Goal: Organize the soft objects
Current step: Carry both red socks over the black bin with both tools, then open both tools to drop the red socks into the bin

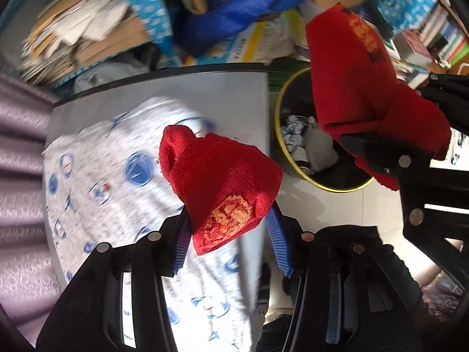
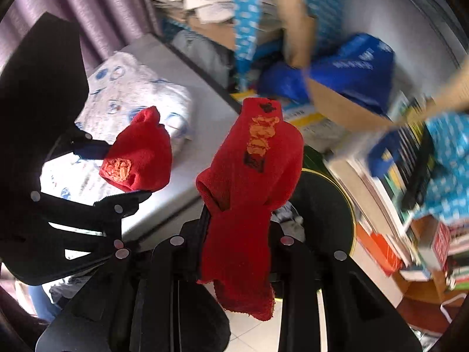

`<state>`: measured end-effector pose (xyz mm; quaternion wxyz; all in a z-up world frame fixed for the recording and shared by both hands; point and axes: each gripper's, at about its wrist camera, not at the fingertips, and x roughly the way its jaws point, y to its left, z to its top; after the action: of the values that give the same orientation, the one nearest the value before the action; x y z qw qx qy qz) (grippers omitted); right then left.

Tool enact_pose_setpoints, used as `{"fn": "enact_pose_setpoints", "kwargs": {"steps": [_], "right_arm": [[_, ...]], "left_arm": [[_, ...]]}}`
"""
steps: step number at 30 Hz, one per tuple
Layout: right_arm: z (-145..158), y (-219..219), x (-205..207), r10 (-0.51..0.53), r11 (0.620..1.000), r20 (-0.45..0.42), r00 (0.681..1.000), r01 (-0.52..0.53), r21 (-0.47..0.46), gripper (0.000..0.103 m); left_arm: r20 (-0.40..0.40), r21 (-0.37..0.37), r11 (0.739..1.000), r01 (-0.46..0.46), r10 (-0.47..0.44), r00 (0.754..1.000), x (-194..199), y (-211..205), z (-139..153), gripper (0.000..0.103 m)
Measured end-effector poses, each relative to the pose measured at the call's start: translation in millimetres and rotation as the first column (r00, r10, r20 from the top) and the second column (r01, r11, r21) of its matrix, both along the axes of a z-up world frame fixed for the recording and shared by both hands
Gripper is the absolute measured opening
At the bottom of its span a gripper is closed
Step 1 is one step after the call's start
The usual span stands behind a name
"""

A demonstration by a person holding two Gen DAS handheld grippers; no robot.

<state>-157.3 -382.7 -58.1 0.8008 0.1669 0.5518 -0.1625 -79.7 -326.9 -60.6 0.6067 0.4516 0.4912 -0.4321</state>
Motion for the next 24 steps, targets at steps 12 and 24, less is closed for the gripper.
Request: {"fn": "enact_pose_setpoints", "kwargs": {"steps": [12, 24], "right_arm": [[-6.1, -39.3, -50.9, -0.145, 0.989, -0.042, 0.989, 0.144, -0.009, 0.025], [-14.7, -67.4, -87.6, -0.223, 0.975, -0.066, 0.973, 0.222, -0.016, 0.026]], "left_arm": [[-0.037, 0.017, 0.991, 0.13, -0.129, 0.991, -47.6, -51.2, -22.7, 0.048], [-0.001, 0.078, 0.964, 0.252, -0.253, 0.967, -92.1, -91.5, -60.1, 0.084]]}}
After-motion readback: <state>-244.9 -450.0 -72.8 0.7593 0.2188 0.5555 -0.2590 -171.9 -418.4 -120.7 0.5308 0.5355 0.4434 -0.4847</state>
